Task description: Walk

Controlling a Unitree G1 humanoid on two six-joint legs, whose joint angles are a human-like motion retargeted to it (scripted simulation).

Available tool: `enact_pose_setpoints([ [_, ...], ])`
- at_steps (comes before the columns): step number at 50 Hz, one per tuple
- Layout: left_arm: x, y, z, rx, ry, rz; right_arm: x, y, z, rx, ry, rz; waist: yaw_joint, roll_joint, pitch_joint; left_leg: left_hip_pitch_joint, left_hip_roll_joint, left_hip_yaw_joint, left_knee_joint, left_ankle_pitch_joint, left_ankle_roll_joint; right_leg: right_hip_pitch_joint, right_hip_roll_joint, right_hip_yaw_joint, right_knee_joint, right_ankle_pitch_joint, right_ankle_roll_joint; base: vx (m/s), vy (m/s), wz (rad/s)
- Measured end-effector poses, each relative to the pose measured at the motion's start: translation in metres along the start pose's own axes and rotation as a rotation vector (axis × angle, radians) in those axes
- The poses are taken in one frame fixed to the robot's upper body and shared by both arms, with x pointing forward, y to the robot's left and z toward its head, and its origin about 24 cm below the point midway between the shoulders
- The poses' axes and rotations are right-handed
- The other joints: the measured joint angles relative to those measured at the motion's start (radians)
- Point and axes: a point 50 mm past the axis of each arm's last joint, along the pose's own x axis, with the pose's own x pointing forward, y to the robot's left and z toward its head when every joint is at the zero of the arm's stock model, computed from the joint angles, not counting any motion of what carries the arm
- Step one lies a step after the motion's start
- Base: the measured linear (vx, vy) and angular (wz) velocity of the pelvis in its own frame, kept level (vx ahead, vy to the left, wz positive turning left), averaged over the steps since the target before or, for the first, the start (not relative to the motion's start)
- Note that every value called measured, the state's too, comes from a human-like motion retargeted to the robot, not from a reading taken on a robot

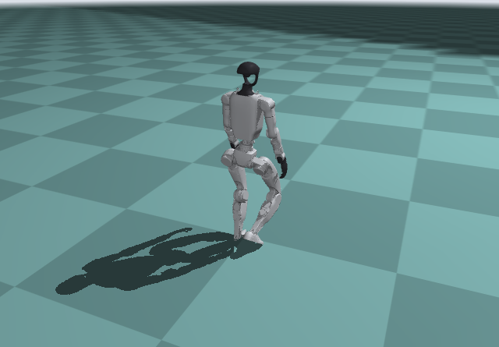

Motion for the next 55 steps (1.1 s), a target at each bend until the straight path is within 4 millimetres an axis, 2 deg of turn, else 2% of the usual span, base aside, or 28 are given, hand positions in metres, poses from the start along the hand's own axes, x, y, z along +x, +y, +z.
enact_pose_setpoints([
  [2, 0.002, 0.000, 0.016, -0.006, -0.049, 0.015, 0.000, -0.001, -0.002, 0.013, 0.004, -0.013, -0.013, 0.022, -0.003, 0.022, 0.014, -0.013, -0.021, -0.009, -0.011, -0.059, 0.017, -0.026, -0.100, -0.047, -0.007, 0.09, -0.04, 0.08],
  [5, 0.003, -0.002, 0.042, -0.012, -0.131, 0.024, -0.001, -0.004, -0.006, 0.037, 0.017, -0.033, -0.022, 0.055, 0.002, 0.069, 0.040, -0.036, -0.063, -0.020, -0.023, -0.112, 0.071, -0.060, -0.328, -0.066, 0.019, 0.09, -0.05, 0.11],
  [9, 0.002, -0.008, 0.069, 0.009, -0.231, 0.005, -0.003, -0.006, -0.015, 0.077, 0.042, -0.051, -0.008, 0.106, -0.008, 0.109, 0.095, -0.065, -0.101, -0.042, -0.032, -0.138, 0.208, -0.063, -0.715, 0.003, 0.090, 0.07, -0.03, 0.00],
  [10, 0.001, -0.010, 0.073, 0.017, -0.251, -0.002, -0.003, -0.006, -0.016, 0.085, 0.047, -0.053, -0.001, 0.120, -0.013, 0.113, 0.110, -0.070, -0.105, -0.052, -0.034, -0.138, 0.243, -0.059, -0.809, 0.022, 0.104, 0.00, 0.00, 0.00],
  [15, -0.001, -0.024, 0.078, 0.055, -0.289, -0.054, -0.005, -0.003, -0.029, 0.119, 0.077, -0.048, 0.013, 0.137, -0.026, 0.125, 0.126, -0.098, -0.025, -0.137, -0.032, -0.151, 0.304, -0.036, -0.898, 0.046, 0.121, 0.02, 0.00, 0.03],
  [19, -0.002, -0.037, 0.057, 0.071, -0.235, -0.112, -0.007, -0.008, -0.036, 0.151, 0.094, -0.067, 0.021, 0.172, -0.027, 0.187, 0.155, -0.141, 0.002, -0.164, -0.048, -0.087, 0.346, -0.050, -0.892, 0.085, 0.100, 0.08, -0.01, 0.13],
  [24, -0.005, -0.039, 0.004, 0.079, -0.075, -0.137, -0.008, -0.014, -0.039, 0.163, 0.095, -0.104, 0.030, 0.208, -0.033, 0.189, 0.201, -0.159, 0.196, -0.169, -0.110, -0.033, 0.395, -0.062, -0.791, 0.059, 0.059, 0.04, -0.02, 0.07],
  [27, -0.008, -0.034, -0.026, 0.077, 0.019, -0.134, -0.007, -0.019, -0.036, 0.152, 0.080, -0.126, 0.040, 0.247, -0.034, 0.153, 0.260, -0.159, 0.376, -0.093, -0.181, 0.022, 0.451, -0.081, -0.800, 0.038, 0.024, 0.03, -0.03, 0.05],
  [30, -0.011, -0.027, -0.043, 0.076, 0.070, -0.117, -0.006, -0.026, -0.025, 0.131, 0.043, -0.149, 0.060, 0.291, -0.025, 0.071, 0.340, -0.145, 0.610, 0.029, -0.248, 0.081, 0.516, -0.099, -0.840, 0.009, -0.016, 0.00, 0.00, 0.00],
  [32, -0.011, -0.022, -0.043, 0.067, 0.068, -0.095, -0.004, -0.032, -0.011, 0.106, -0.001, -0.168, 0.075, 0.299, -0.024, -0.020, 0.383, -0.127, 0.737, 0.071, -0.246, 0.116, 0.538, -0.100, -0.889, 0.002, -0.030, 0.00, 0.00, 0.00],
  [34, -0.011, -0.018, -0.042, 0.055, 0.058, -0.073, -0.003, -0.036, 0.002, 0.075, -0.043, -0.185, 0.096, 0.291, -0.018, -0.101, 0.415, -0.099, 0.818, 0.052, -0.211, 0.141, 0.540, -0.094, -0.896, -0.019, -0.035, 0.03, -0.02, 0.08],
  [37, -0.009, -0.011, -0.034, 0.026, 0.027, -0.036, -0.001, -0.043, 0.029, 0.028, -0.121, -0.207, 0.121, 0.256, -0.011, -0.227, 0.416, -0.065, 0.816, -0.014, -0.144, 0.187, 0.520, -0.073, -0.936, -0.035, -0.026, 0.07, -0.02, 0.09],
  [40, -0.009, -0.009, -0.031, -0.009, 0.008, -0.014, -0.002, -0.045, 0.053, -0.007, -0.196, -0.215, 0.138, 0.223, -0.001, -0.310, 0.385, -0.040, 0.682, -0.076, -0.104, 0.232, 0.492, -0.054, -0.956, -0.061, -0.012, 0.08, 0.01, 0.00],
  [45, -0.010, -0.010, -0.035, -0.038, 0.009, -0.013, -0.003, -0.040, 0.080, -0.023, -0.291, -0.201, 0.136, 0.167, -0.013, -0.374, 0.267, -0.044, 0.290, -0.049, -0.109, 0.293, 0.421, -0.043, -1.010, -0.090, 0.005, 0.07, 0.01, 0.04],
  [47, -0.011, -0.011, -0.038, -0.040, 0.019, -0.018, -0.003, -0.038, 0.082, -0.030, -0.299, -0.188, 0.129, 0.151, -0.025, -0.381, 0.222, -0.060, 0.158, -0.019, -0.116, 0.304, 0.396, -0.045, -1.015, -0.104, 0.006, 0.00, 0.00, 0.00],
  [51, -0.013, -0.016, -0.047, -0.037, 0.047, -0.039, -0.002, -0.025, 0.080, -0.045, -0.292, -0.142, 0.127, 0.145, -0.040, -0.386, 0.185, -0.080, 0.115, 0.004, -0.121, 0.315, 0.379, -0.041, -0.953, -0.158, 0.001, 0.00, 0.00, 0.00],
  [55, -0.014, -0.016, -0.053, -0.026, 0.077, -0.050, 0.001, -0.013, 0.058, -0.057, -0.213, -0.092, 0.121, 0.122, -0.056, -0.345, 0.153, -0.063, 0.146, 0.031, -0.107, 0.339, 0.346, -0.029, -0.874, -0.210, 0.006, 0.05, 0.03, 0.03],
])
